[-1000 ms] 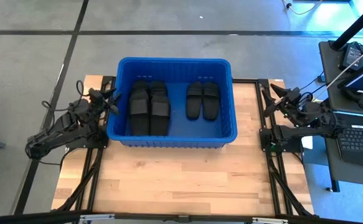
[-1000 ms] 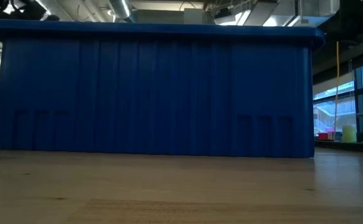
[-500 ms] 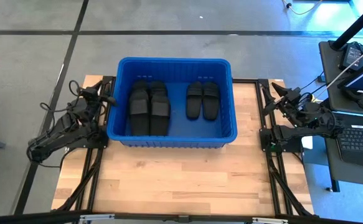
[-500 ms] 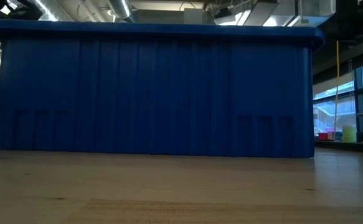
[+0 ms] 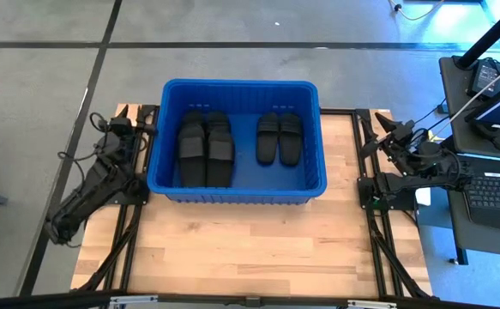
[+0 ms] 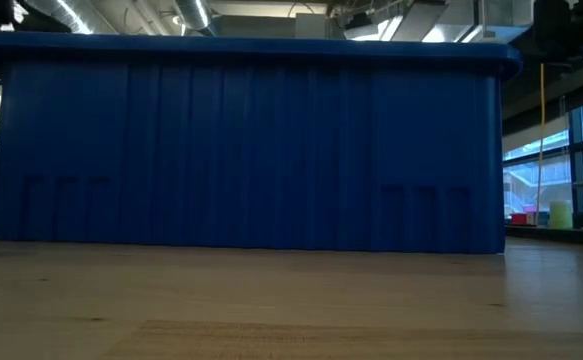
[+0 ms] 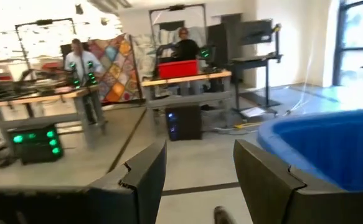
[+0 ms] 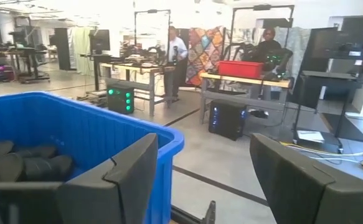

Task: Pick and place slides into bin
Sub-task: Return to Home Position

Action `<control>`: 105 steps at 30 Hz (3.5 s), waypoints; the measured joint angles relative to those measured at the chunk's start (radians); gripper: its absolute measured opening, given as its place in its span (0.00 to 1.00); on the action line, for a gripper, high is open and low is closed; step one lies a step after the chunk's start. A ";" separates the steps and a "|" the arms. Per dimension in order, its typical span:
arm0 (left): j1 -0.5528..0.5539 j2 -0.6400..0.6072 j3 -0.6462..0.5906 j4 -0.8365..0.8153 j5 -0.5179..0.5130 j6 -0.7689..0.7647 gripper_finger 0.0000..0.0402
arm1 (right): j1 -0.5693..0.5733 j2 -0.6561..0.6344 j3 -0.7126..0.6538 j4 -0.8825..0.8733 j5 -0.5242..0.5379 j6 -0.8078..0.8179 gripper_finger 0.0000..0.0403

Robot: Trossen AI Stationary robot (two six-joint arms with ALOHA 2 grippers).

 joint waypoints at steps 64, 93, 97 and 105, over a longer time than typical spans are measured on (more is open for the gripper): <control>0.480 0.002 -0.173 0.095 0.354 -0.130 0.45 | -0.604 0.000 -0.428 0.525 -0.326 0.065 0.63; 0.480 0.002 -0.173 0.095 0.355 -0.133 0.45 | -0.931 0.003 -0.428 0.306 -0.672 0.262 0.63; 0.480 0.002 -0.173 0.095 0.355 -0.132 0.45 | -0.931 0.003 -0.428 0.306 -0.672 0.262 0.63; 0.480 0.002 -0.173 0.095 0.355 -0.132 0.45 | -0.931 0.003 -0.428 0.306 -0.671 0.261 0.63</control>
